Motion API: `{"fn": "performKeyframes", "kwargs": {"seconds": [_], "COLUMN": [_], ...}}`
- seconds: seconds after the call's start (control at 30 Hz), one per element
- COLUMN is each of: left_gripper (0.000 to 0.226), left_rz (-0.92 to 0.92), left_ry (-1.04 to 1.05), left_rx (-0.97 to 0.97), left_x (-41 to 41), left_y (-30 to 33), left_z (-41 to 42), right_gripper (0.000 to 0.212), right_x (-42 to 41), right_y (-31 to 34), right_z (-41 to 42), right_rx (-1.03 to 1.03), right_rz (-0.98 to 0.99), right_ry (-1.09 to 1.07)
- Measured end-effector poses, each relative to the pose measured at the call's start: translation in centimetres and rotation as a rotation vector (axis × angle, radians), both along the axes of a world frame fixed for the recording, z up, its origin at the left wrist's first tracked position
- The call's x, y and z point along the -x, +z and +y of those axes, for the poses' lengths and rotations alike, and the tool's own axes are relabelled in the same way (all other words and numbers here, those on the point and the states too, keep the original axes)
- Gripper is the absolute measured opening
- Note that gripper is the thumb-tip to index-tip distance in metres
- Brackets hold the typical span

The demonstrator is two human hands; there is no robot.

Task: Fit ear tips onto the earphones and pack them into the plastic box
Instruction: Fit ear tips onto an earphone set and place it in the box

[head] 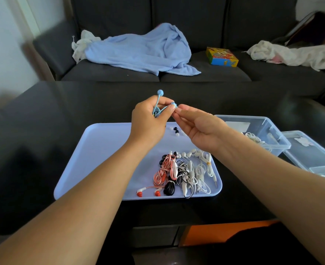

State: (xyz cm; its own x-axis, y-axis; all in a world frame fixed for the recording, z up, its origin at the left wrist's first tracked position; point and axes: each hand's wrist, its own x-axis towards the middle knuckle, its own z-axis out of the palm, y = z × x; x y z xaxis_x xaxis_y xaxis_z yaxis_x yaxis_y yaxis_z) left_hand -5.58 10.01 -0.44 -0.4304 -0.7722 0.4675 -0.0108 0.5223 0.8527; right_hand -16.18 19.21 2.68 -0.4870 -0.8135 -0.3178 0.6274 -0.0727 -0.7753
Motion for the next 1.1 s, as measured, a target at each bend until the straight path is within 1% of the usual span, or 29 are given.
{"fn": "performKeyframes", "kwargs": {"seconds": [0.07,0.13,0.17,0.27,0.3,0.43,0.53,0.6,0.73,0.8,0.9,0.97,1.03,1.1], "left_gripper": [0.008,0.008,0.007,0.009,0.01,0.007,0.012,0.015,0.015,0.017,0.017,0.018,0.015,0.013], "left_rz": [-0.005,-0.019,-0.037,-0.141,-0.152,-0.134,-0.121,-0.098,-0.138,-0.15,-0.144,-0.139,-0.133,-0.141], "left_ry": [0.004,0.008,0.012,0.064,0.081,0.069,0.033,0.026,0.047,0.044,0.025,0.02,0.017,0.018], "left_rx": [-0.005,0.029,0.084,0.356,0.401,0.387,0.39,0.363,0.384,0.377,0.382,0.385,0.395,0.417], "left_x": [0.1,-0.1,-0.2,-0.6,-0.7,-0.6,-0.7,-0.8,-1.1,-1.3,-1.4,-1.3,-1.2,-1.0], "left_y": [0.0,0.2,0.4,0.7,0.8,0.8,0.7,0.7,0.4,0.3,0.3,0.4,0.3,0.3], "left_z": [0.0,0.1,0.1,0.3,0.3,0.5,0.6,0.6,0.4,0.3,0.3,0.2,0.2,0.3], "right_gripper": [0.017,0.016,0.014,0.013,0.013,0.011,0.023,0.026,0.011,0.012,0.01,0.012,0.016,0.015], "right_x": [0.0,0.0,0.0,0.2,0.3,0.3,0.1,0.1,0.0,-0.1,-0.1,0.0,0.4,0.8], "right_y": [0.1,0.1,0.2,0.5,0.7,0.9,0.6,0.4,0.1,-0.1,-0.4,-0.4,-0.2,-0.1], "right_z": [0.0,0.0,0.0,0.3,0.4,0.5,0.3,0.1,-0.4,-0.4,-0.3,-0.1,0.1,0.2], "right_rx": [-0.007,-0.012,-0.013,-0.001,0.012,0.04,-0.023,-0.026,-0.006,0.004,0.004,0.0,-0.002,-0.011], "right_rz": [0.001,-0.003,-0.008,-0.015,-0.011,0.035,0.083,0.102,0.091,0.063,0.076,0.061,0.042,0.043], "right_ry": [-0.006,-0.007,-0.003,0.028,0.042,0.097,0.088,0.084,0.093,0.098,0.144,0.175,0.204,0.215]}}
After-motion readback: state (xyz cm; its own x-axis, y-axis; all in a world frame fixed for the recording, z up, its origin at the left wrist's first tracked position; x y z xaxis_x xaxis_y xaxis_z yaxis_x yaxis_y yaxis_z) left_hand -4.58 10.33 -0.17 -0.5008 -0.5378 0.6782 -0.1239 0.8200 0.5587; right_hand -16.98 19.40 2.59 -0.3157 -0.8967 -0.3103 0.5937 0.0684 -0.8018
